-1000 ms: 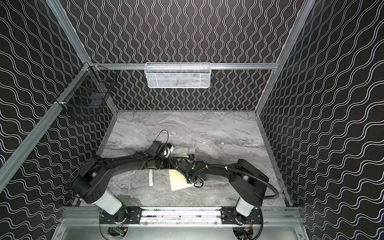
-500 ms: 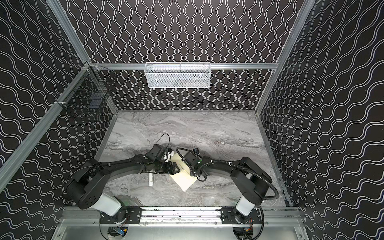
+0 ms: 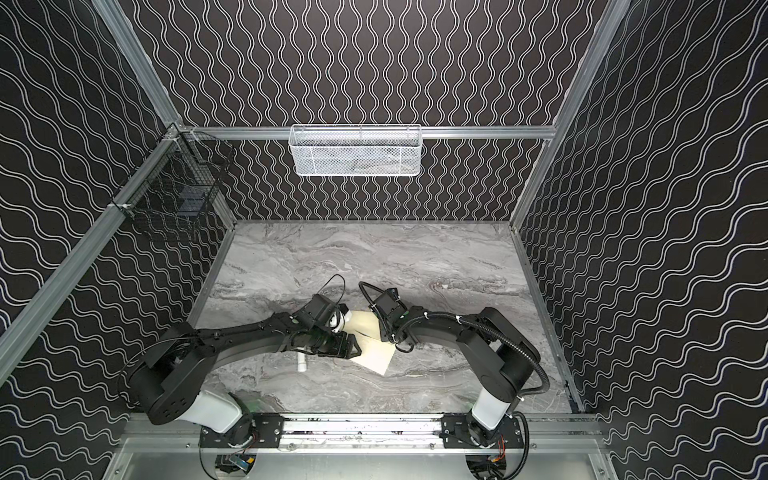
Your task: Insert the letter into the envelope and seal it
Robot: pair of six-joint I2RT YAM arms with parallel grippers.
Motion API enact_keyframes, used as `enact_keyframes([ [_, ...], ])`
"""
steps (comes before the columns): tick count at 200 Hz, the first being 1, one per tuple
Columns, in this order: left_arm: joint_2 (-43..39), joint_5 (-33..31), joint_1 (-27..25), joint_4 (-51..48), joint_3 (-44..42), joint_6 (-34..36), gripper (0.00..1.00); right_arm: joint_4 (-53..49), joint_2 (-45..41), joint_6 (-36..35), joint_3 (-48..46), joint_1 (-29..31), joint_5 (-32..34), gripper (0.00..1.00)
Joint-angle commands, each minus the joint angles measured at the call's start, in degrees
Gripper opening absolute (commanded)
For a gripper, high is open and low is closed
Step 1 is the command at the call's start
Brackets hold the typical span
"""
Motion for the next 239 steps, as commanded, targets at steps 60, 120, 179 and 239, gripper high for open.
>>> enact_keyframes([
  [60, 0.68, 0.22, -1.22, -1.61, 2.21, -0.59, 0.76, 2.6, 2.64, -2.84, 2.49, -1.63, -3.63, 0.53],
  [120, -2.75, -2.07, -1.4, -2.95, 2.95, -0.28, 0.76, 2.36, -0.42, -3.54, 2.67, -1.95, -3.95, 0.53],
  [179, -4.9, -5.76, 1.73, -6.02, 4.62, 2.31, 0.77, 1.06, -9.08, -3.51, -0.45, -2.04, -3.72, 0.54],
  [239, -3.89, -5.02, 7.2, -5.6, 4.82, 4.0, 0.77, -0.66, -19.28, -2.82, -7.78, -1.35, -5.01, 0.54],
])
